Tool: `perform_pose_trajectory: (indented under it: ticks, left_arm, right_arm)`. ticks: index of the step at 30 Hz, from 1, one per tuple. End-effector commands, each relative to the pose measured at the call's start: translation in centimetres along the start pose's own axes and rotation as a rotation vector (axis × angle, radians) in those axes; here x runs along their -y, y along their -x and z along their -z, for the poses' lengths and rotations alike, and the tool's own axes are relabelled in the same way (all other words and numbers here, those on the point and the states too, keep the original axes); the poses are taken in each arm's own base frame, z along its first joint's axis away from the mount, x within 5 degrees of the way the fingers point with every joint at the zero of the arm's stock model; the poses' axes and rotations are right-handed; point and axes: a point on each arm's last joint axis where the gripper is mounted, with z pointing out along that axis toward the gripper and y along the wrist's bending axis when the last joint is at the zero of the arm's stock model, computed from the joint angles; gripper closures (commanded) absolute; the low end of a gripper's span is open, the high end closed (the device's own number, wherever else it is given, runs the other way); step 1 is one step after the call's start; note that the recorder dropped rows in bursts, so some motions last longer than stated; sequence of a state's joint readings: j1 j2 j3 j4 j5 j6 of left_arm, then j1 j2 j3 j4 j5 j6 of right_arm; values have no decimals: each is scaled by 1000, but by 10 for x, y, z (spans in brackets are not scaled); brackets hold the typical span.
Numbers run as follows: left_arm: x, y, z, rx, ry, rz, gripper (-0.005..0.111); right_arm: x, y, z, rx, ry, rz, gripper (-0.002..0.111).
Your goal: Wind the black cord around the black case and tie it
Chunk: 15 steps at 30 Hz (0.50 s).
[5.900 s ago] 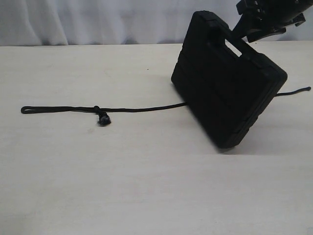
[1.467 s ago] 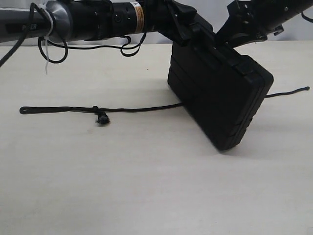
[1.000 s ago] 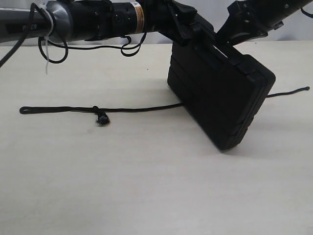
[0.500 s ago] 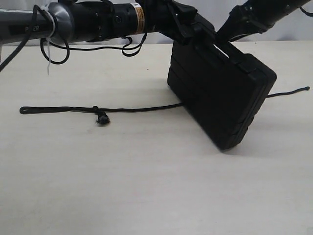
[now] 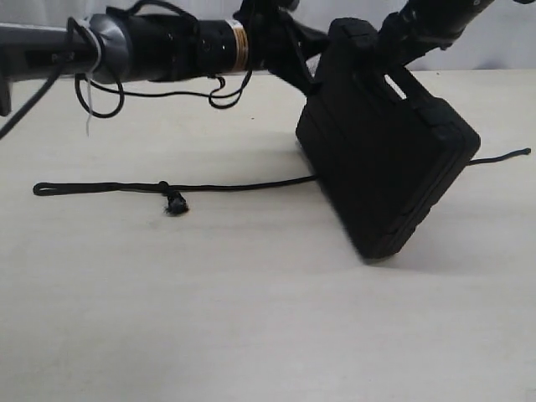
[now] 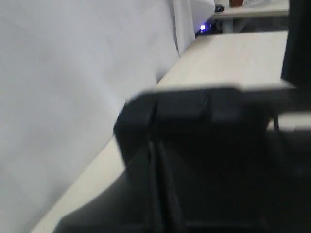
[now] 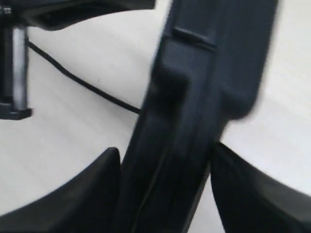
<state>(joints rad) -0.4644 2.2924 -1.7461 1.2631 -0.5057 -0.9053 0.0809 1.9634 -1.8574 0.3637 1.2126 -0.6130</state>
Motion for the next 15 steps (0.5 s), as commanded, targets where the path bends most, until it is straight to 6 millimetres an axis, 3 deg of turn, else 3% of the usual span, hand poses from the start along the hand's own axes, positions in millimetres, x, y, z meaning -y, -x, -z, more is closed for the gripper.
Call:
perform_pose_trajectory:
  ticks: [1,6,15]
  left_arm:
    - [3,-25,-6,-82,6,-6,107]
    - [4,-25,-6,-78,1,-3,107]
    - [3,-25,-6,-80,4,5,107]
  right_arm:
    - [-16,4,-14,-47,11,59,53]
    - [-21,3,-30,-106,-9,36,56]
    - [-20,12,-12,-63,-64,19,98]
